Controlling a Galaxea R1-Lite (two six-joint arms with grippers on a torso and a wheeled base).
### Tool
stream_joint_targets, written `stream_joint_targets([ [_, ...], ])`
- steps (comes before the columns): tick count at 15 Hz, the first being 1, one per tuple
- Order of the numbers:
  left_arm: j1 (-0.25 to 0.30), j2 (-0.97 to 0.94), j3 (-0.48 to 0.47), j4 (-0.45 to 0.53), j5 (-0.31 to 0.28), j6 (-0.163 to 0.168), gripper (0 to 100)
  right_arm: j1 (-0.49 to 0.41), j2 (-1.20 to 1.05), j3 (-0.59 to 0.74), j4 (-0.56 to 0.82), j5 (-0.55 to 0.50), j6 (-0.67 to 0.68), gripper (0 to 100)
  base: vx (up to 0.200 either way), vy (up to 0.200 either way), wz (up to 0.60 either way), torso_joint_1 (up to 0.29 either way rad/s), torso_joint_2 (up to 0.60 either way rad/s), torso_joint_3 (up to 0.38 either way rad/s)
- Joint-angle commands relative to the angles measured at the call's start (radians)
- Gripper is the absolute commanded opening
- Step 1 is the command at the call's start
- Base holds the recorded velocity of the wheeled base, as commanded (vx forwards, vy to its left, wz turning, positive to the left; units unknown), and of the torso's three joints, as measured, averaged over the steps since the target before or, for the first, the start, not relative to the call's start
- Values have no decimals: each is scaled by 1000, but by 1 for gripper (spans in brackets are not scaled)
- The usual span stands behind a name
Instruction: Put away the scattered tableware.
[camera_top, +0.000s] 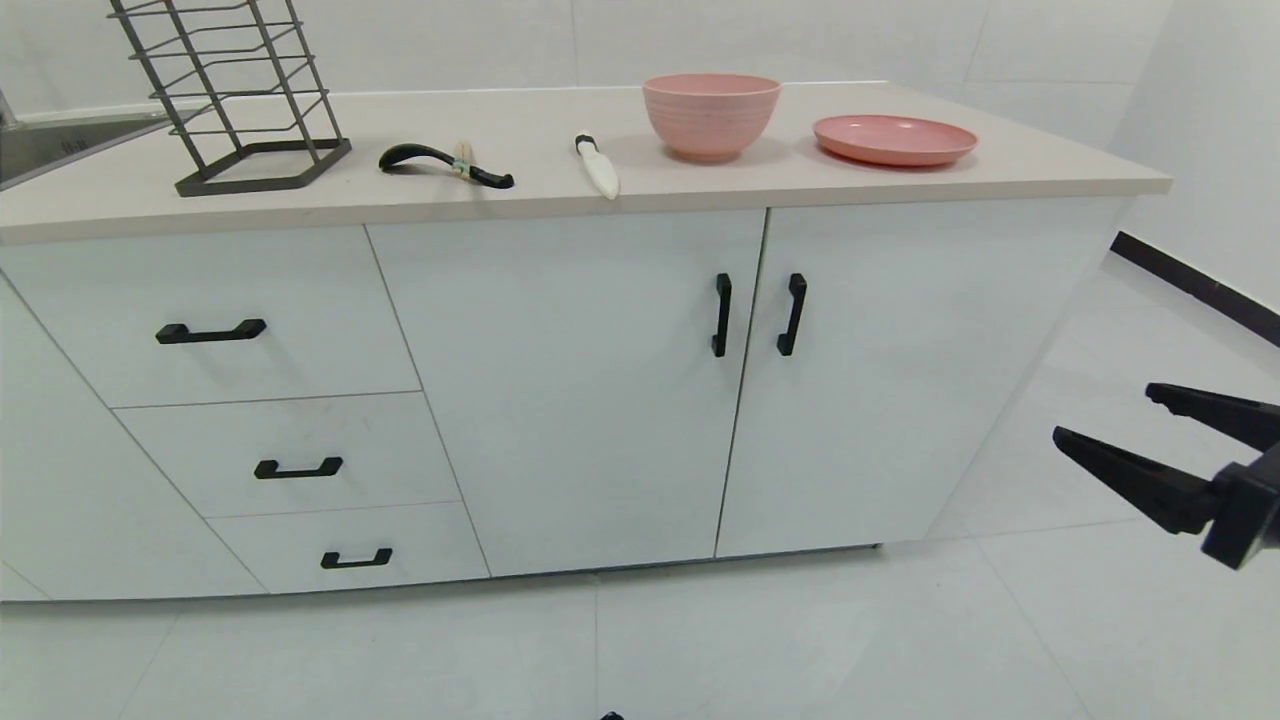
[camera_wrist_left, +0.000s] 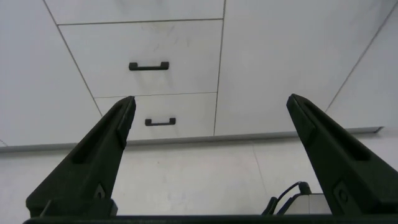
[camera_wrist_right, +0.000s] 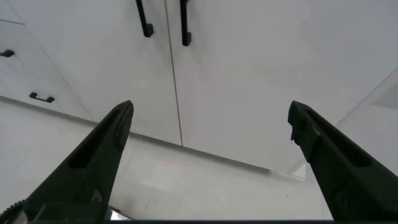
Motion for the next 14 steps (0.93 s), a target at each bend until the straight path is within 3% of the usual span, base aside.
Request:
stream_joint_targets([
  [1,0,2,0,-1,1,0,100,13,101,-3,-43,23,-5,100,0,0,0,0,0,0],
  [7,0,2,0,-1,1,0,100,68,270,-106,-68,38,-51,100,0,0,0,0,0,0],
  [12,0,0,0,-1,-1,7,100,108,457,-157,-256,43,-51,100,0,0,0,0,0,0],
  [13,0,0,0,-1,-1,1,100,100,508,-153,-338,135,-58,100,0,0,0,0,0,0],
  [14,0,2,0,-1,1,1,100,95,526,-155,-359,159,-74,100,0,0,0,0,0,0],
])
